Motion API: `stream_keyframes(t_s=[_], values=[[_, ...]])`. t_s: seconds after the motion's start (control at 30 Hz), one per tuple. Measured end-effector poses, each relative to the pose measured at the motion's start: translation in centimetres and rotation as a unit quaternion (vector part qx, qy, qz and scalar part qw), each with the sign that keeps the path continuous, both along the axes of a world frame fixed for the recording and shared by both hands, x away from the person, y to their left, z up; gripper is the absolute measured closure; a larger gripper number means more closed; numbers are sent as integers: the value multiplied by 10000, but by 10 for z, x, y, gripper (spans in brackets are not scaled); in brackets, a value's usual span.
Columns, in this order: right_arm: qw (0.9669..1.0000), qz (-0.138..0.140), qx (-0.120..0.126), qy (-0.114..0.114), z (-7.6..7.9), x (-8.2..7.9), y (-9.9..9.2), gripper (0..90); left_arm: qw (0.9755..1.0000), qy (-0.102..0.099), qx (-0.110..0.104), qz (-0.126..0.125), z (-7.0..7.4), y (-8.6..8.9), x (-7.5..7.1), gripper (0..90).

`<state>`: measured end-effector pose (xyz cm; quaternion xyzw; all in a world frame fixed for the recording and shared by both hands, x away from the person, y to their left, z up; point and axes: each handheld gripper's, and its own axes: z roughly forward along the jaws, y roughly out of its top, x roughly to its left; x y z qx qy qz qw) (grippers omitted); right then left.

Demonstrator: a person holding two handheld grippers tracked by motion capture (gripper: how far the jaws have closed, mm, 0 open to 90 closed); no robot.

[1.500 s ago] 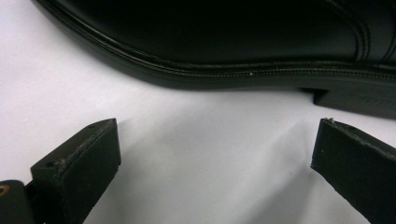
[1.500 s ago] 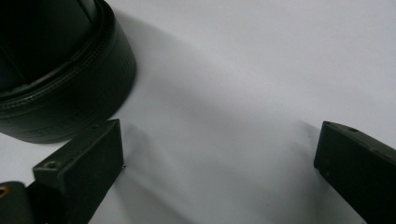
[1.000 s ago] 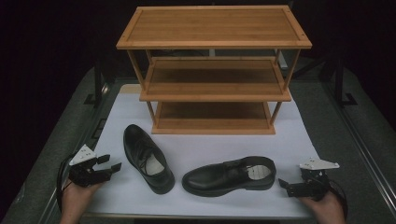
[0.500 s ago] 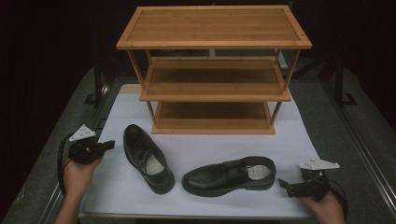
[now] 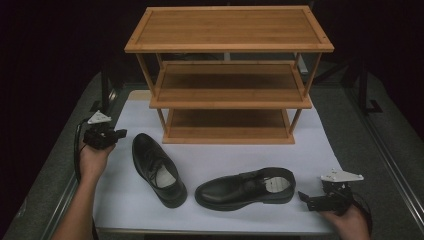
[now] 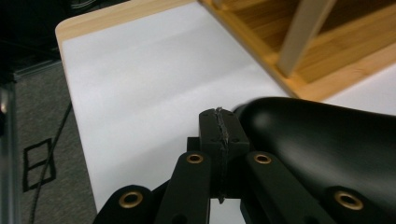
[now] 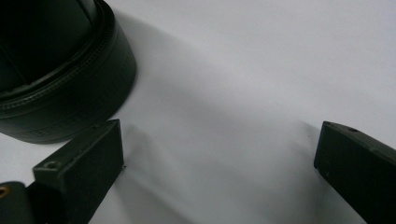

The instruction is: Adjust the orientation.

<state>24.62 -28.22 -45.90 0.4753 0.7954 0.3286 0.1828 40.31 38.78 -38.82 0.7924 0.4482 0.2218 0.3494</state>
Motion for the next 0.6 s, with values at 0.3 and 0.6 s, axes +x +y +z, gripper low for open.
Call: stream_keyframes(t_s=[0.3, 0.6], values=[[10000, 1, 0, -3, 0, 0, 0, 10, 9993, 324, 157, -52, -26, -13, 27, 900], [10000, 2, 2, -1, 0, 0, 0, 10, 9993, 342, 30, -157, -35, -17, 33, 900]])
